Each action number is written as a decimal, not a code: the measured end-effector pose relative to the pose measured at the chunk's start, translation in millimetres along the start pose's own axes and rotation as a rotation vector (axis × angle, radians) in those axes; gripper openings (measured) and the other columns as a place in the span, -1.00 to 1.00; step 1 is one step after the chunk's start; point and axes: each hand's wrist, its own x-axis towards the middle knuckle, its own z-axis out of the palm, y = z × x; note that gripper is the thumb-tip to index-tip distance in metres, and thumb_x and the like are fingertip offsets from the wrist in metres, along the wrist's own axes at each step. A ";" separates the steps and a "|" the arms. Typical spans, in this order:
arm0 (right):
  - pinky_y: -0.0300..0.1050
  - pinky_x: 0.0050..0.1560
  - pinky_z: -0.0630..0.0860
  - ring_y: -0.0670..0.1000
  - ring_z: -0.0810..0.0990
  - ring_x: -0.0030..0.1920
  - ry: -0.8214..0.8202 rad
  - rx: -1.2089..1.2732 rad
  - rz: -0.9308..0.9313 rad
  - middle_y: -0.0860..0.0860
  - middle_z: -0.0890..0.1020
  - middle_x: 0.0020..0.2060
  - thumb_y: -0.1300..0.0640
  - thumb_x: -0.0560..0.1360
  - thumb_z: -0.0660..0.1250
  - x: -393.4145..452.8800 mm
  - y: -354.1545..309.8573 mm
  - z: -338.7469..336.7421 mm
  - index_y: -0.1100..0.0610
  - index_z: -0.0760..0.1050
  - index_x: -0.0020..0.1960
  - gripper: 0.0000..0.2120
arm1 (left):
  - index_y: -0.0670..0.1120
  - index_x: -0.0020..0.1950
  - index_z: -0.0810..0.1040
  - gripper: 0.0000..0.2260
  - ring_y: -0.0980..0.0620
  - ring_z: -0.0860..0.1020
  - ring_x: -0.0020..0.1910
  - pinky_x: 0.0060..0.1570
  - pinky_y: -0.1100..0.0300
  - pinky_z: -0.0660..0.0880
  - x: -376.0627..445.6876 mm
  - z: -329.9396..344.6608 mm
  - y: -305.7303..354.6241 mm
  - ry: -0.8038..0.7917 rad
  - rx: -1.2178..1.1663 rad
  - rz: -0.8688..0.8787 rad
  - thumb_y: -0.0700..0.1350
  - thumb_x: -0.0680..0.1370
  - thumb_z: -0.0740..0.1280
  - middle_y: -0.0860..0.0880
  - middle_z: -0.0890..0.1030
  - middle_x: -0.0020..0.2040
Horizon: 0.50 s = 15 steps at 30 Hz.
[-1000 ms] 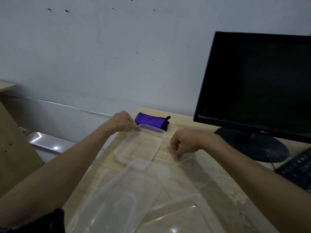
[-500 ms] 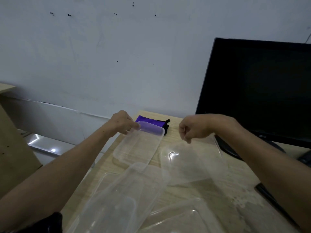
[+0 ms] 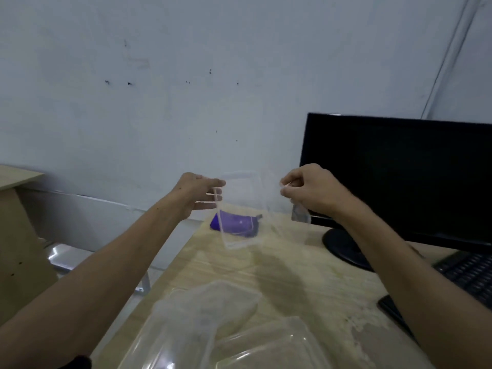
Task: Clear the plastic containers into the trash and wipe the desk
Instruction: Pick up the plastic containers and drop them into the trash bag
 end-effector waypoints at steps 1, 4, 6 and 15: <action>-0.46 -0.28 0.49 -0.14 0.66 -0.23 0.071 0.046 -0.020 -0.01 0.70 -0.16 0.15 0.52 0.47 -3.9 -2.8 5.0 0.15 0.67 0.13 -0.81 | -0.32 0.16 0.59 -0.63 -0.16 0.74 -0.07 -0.17 0.04 0.69 -7.5 3.9 4.6 0.004 -0.057 -0.002 -0.13 0.48 0.57 -0.27 0.72 0.03; -0.46 -0.24 0.45 -0.19 0.58 -0.33 0.257 0.155 -0.100 -0.06 0.67 -0.27 0.19 0.48 0.51 -23.4 -16.5 19.5 0.15 0.67 0.07 -0.82 | -0.26 0.12 0.58 -0.64 -0.14 0.73 -0.09 -0.14 0.03 0.69 -38.1 19.1 17.2 0.002 -0.211 0.009 -0.08 0.48 0.58 -0.27 0.71 0.07; -0.37 -0.16 0.51 -0.17 0.59 -0.27 0.314 0.146 -0.176 -0.09 0.64 -0.27 0.18 0.47 0.51 -35.7 -24.8 32.5 0.12 0.67 0.08 -0.81 | -0.23 0.12 0.55 -0.61 -0.13 0.73 -0.08 -0.12 0.03 0.69 -53.8 30.0 18.1 0.028 -0.292 0.026 -0.02 0.48 0.57 -0.26 0.70 0.07; 0.08 0.08 0.54 -0.10 0.55 -0.13 0.444 -0.091 -0.351 -0.16 0.57 -0.18 0.05 0.51 0.47 -78.4 -44.7 42.5 0.00 0.67 0.14 -0.79 | -0.13 0.19 0.66 -0.63 -0.12 0.71 -0.01 -0.09 0.03 0.70 -111.0 56.6 11.3 -0.025 -0.586 0.030 0.12 0.55 0.47 -0.21 0.70 0.12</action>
